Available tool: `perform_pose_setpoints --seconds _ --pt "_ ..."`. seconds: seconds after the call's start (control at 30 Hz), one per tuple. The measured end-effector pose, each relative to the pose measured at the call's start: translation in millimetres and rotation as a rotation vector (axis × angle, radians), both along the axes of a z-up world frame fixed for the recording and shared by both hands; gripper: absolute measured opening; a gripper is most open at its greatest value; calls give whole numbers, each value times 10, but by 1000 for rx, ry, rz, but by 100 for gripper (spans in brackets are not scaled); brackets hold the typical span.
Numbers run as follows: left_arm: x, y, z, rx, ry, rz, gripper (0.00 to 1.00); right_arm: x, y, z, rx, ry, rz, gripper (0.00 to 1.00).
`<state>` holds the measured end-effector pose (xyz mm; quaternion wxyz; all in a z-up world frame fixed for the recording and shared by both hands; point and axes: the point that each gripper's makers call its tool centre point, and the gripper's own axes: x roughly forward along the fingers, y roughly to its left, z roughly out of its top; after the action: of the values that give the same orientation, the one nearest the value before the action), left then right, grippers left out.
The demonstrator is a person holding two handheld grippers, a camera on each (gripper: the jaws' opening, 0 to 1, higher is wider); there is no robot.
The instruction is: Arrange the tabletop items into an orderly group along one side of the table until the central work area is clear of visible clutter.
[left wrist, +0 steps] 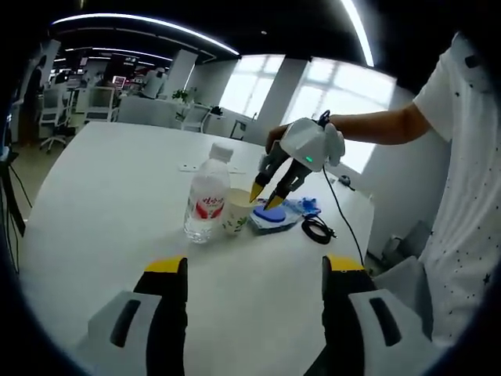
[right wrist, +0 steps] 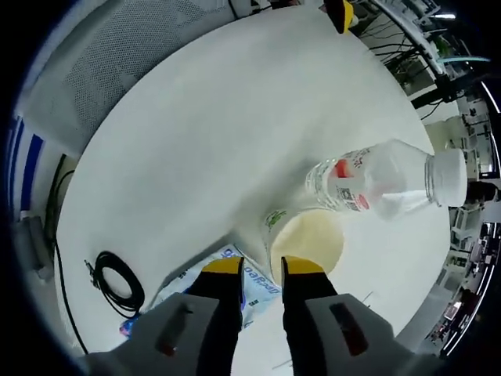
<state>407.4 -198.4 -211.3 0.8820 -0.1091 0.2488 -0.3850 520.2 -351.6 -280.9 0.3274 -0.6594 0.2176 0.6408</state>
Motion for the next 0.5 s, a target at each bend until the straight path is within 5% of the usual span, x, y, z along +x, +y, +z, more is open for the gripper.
perform_pose_setpoints --seconds 0.5 --pt "-6 -56 56 22 -8 -28 72 -67 -87 40 52 30 -108 34"
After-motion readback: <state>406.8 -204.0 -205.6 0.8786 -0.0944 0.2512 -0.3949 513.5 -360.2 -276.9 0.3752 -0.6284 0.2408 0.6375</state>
